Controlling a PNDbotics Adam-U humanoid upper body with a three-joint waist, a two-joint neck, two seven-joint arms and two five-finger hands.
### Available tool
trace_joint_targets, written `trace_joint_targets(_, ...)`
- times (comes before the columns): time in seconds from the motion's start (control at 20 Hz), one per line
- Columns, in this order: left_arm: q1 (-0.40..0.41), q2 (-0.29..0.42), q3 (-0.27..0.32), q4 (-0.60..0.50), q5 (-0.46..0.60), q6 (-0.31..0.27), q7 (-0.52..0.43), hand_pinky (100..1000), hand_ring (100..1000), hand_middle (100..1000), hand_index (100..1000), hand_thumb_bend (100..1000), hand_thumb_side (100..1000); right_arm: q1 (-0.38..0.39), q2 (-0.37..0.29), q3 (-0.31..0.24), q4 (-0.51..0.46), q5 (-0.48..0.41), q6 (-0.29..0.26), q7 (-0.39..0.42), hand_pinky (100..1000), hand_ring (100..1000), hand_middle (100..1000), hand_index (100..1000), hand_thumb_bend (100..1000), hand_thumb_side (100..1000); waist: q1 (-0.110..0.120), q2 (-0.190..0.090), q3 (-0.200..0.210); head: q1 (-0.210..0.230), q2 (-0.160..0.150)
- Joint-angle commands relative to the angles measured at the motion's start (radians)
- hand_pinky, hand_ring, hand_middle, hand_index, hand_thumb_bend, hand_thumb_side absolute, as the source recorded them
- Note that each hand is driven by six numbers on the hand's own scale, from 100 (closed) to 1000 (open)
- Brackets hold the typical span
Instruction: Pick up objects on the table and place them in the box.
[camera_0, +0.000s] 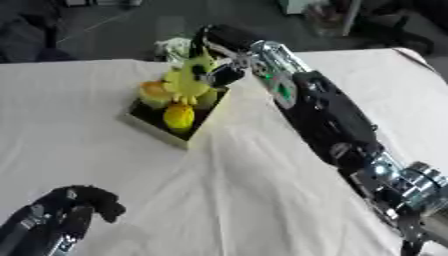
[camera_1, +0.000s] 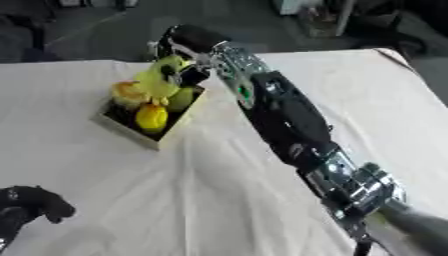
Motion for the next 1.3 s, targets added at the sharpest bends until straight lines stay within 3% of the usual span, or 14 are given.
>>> trace_joint_targets(0.05, -0.012, -0.003, -0.001, -0.021, 0.005, 0.002, -0.002, 700, 654, 495, 720, 100, 670, -0.030, 0.012, 0.004, 0.015, 0.030, -0.007, -0.024, 569, 554, 310, 420, 100, 184, 0.004, -0.016, 0.004, -0.007, -0.014)
trace_joint_targets(0.25, -0.015, -0.005, -0.002, -0.021, 0.008, 0.003, -0.003, 699, 654, 494, 720, 100, 669, -0.038, 0.031, 0.011, 0.022, 0.047, -0.011, -0.062, 573, 561, 334, 446, 100, 171, 0.004, -0.016, 0.008, -0.011, -0.012)
trace_joint_targets(0.35, -0.016, -0.006, -0.002, -0.021, 0.010, 0.003, -0.003, 699, 653, 494, 719, 100, 669, -0.040, 0.036, 0.016, 0.021, 0.050, -0.013, -0.078, 593, 581, 388, 503, 100, 172, 0.004, -0.017, 0.009, -0.012, -0.013)
trace_joint_targets(0.4, -0.016, -0.006, -0.002, -0.021, 0.010, 0.004, -0.004, 699, 653, 494, 719, 100, 668, -0.040, 0.037, 0.020, 0.021, 0.051, -0.017, -0.082, 620, 623, 478, 610, 100, 177, 0.003, -0.017, 0.010, -0.011, -0.014)
trace_joint_targets(0.45, -0.017, -0.006, -0.002, -0.021, 0.011, 0.004, -0.003, 699, 653, 494, 719, 100, 667, -0.040, 0.038, 0.024, 0.019, 0.053, -0.025, -0.084, 630, 642, 515, 654, 100, 180, 0.003, -0.017, 0.010, -0.010, -0.015)
trace_joint_targets(0.5, -0.017, -0.006, -0.002, -0.021, 0.011, 0.004, -0.003, 699, 653, 494, 719, 100, 667, -0.040, 0.038, 0.028, 0.017, 0.057, -0.034, -0.083, 662, 694, 614, 743, 100, 191, 0.002, -0.017, 0.010, -0.009, -0.016)
trace_joint_targets(0.75, -0.018, -0.006, -0.001, -0.021, 0.012, 0.004, -0.002, 699, 653, 493, 719, 100, 667, -0.039, 0.037, 0.030, 0.011, 0.082, -0.067, -0.068, 669, 706, 636, 760, 100, 195, 0.002, -0.017, 0.010, -0.008, -0.018)
trace_joint_targets(0.8, -0.018, -0.005, -0.001, -0.021, 0.012, 0.004, -0.002, 698, 652, 493, 719, 100, 668, -0.039, 0.036, 0.031, 0.010, 0.083, -0.069, -0.066, 754, 821, 838, 903, 100, 234, 0.001, -0.017, 0.011, -0.008, -0.018)
trace_joint_targets(0.95, -0.017, -0.004, -0.001, -0.021, 0.011, 0.004, -0.001, 697, 651, 492, 719, 100, 668, -0.041, 0.026, 0.055, -0.015, 0.116, -0.100, -0.040, 775, 844, 879, 935, 100, 241, 0.001, -0.017, 0.009, -0.007, -0.019)
trace_joint_targets(1.3, -0.016, -0.004, 0.000, -0.021, 0.009, 0.003, 0.001, 697, 650, 491, 719, 100, 668, -0.034, 0.031, 0.038, -0.008, 0.196, -0.129, -0.040, 786, 851, 907, 953, 100, 249, 0.003, -0.016, 0.006, -0.006, -0.019)
